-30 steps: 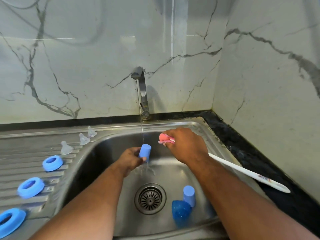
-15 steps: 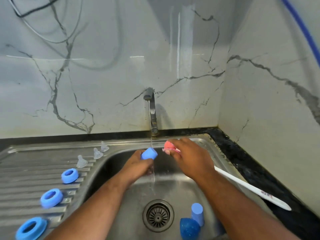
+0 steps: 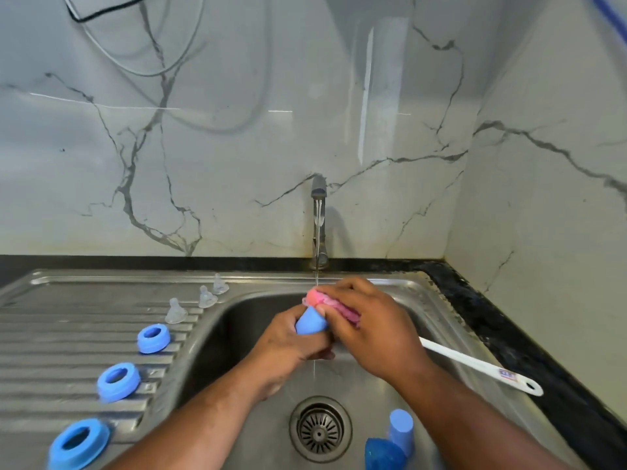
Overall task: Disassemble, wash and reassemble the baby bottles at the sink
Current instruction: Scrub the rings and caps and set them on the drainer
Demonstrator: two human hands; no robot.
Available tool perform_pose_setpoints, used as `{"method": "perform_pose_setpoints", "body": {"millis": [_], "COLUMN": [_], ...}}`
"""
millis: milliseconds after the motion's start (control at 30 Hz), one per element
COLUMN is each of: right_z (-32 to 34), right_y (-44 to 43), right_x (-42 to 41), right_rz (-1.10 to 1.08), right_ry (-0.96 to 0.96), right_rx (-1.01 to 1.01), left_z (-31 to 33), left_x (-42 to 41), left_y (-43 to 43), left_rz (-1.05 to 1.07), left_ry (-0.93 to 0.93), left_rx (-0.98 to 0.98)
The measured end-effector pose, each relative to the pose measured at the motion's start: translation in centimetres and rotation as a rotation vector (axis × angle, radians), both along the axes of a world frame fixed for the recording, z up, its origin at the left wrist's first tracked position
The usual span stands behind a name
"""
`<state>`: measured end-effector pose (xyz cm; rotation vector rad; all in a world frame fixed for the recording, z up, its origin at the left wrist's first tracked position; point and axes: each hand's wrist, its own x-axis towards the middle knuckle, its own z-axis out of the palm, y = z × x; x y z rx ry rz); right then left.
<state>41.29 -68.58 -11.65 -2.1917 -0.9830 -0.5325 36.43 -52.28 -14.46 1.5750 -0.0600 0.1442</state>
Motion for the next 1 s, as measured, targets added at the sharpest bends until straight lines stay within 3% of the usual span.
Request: {"method": "perform_pose_setpoints", "body": {"millis": [233,300,433,633,833,900,1000], "right_z": [0.0,0.0,-0.1,-0.5,-0.5,-0.2,0.1], "right_y": [0.2,0.0,-0.3,-0.9,-0.9,-0.7,-0.3], "right_x": [-0.3,0.3,-0.3,1.1,1.1,0.5,-0.9], "right_rz": [0.046,-0.021,0.085,-0.110,-0.187,-0.120,0.145], "right_ry": [-0.040,-0.042,-0.060,-0.080,-0.065,-0.055,-0.056], "right_rx": [0.004,0.065,0.019,-0.008,-0.003,-0.063,-0.266], "left_z": [-0.3,-0.2,-0.2,-0.3,0.7,0.6,0.1], "left_x": [0.5,0.5,0.6,0.6,0.4,0.4,0.3], "left_y": [0.1,-0.2,-0.1,0.2,0.6,0.3,0.0], "left_rz": [0.014,0.031,0.067,-0.041,-0.134,-0.063,0.007], "left_ry": [-0.007,-0.014,-0.003,0.010,0.029,-0.025,-0.100], "left_rx": [-0.112,-0.099,-0.056,-0.070,-0.354,-0.265,-0.172]}}
